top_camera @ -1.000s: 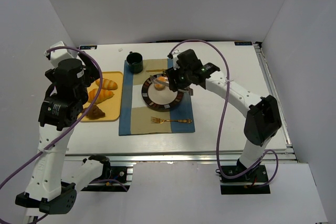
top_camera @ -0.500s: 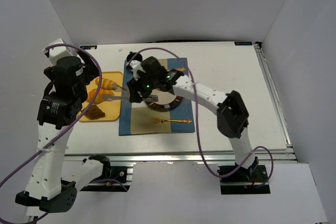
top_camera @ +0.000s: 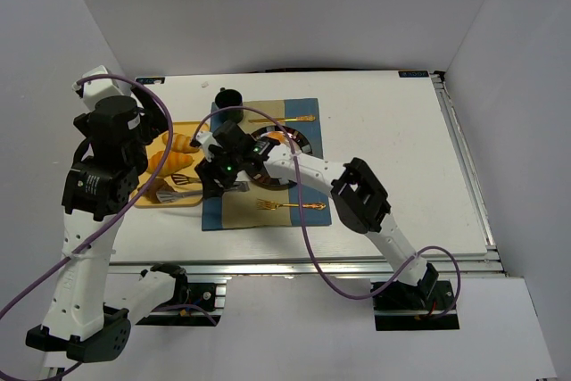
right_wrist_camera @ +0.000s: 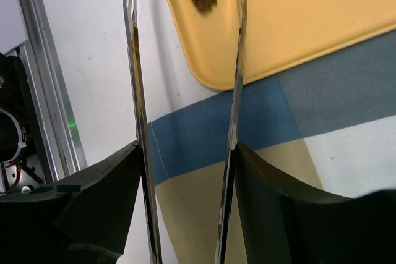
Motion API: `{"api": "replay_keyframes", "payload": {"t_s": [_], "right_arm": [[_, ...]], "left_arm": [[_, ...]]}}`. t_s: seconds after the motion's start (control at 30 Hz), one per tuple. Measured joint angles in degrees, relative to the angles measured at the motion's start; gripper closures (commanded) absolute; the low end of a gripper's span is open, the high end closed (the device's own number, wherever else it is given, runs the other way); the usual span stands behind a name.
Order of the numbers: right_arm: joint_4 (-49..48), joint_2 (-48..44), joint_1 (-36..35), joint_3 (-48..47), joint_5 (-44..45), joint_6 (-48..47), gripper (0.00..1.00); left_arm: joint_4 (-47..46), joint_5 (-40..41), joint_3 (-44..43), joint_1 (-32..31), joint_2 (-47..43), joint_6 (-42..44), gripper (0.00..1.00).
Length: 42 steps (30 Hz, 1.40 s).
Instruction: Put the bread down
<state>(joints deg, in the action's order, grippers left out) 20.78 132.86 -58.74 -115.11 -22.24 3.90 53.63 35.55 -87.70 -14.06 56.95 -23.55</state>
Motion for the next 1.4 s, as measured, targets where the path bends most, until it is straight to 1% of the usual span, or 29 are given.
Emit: {"api": "replay_keyframes", "payload": {"t_s": [0.4,0.5,0.53,0.6,0.63,0.73,1.0,1.17,1.27,1.4], "right_arm": [[-1.49,4.02,-0.11,-2.27,0.0,-1.29,0.36],[-1.42,5.31,-0.26,-2.29,0.07,-1.46,0.44],[-1.4,5.57,-0.33,-2.32,0.11,-1.51,0.51],[-1.31,5.97,-0.44,-2.32,0.15,-1.66,0.57],[-1.27,6.08,-0.52,-2.36,0.22,-1.68,0.65],[-1.22,6.16,-0.59,-2.71,0.22,-1.75,0.76],[-0.61,5.95,-0.63,-5.03,0.85,-0.66,0.81],[-0.13,2.99,-0.63,-5.05,1.16,2.12,0.81],[0.13,-1.11,-0.37,-3.52,1.66,4.02,0.82],[-0.9,-12.07,0.61,5.99,2.6,6.95,0.84]], "left_arm": [[0.46,0.0,0.26,0.0,-0.07,0.0,0.02],[0.52,0.0,0.72,0.0,-0.26,0.0,0.02],[0.61,0.0,0.87,0.0,-0.31,0.0,0.02],[0.85,-0.02,1.09,0.0,-0.46,0.0,0.02],[0.96,0.0,1.11,0.0,-0.5,0.0,0.02],[1.16,0.0,1.49,0.0,-0.81,0.04,0.02],[1.66,0.04,1.84,0.0,-1.27,0.48,0.02],[1.64,0.04,1.57,0.0,-1.2,1.18,0.02],[1.62,0.07,0.57,0.0,-0.92,1.81,0.02],[1.4,0.0,-2.69,0.0,0.5,3.17,0.02]]}}
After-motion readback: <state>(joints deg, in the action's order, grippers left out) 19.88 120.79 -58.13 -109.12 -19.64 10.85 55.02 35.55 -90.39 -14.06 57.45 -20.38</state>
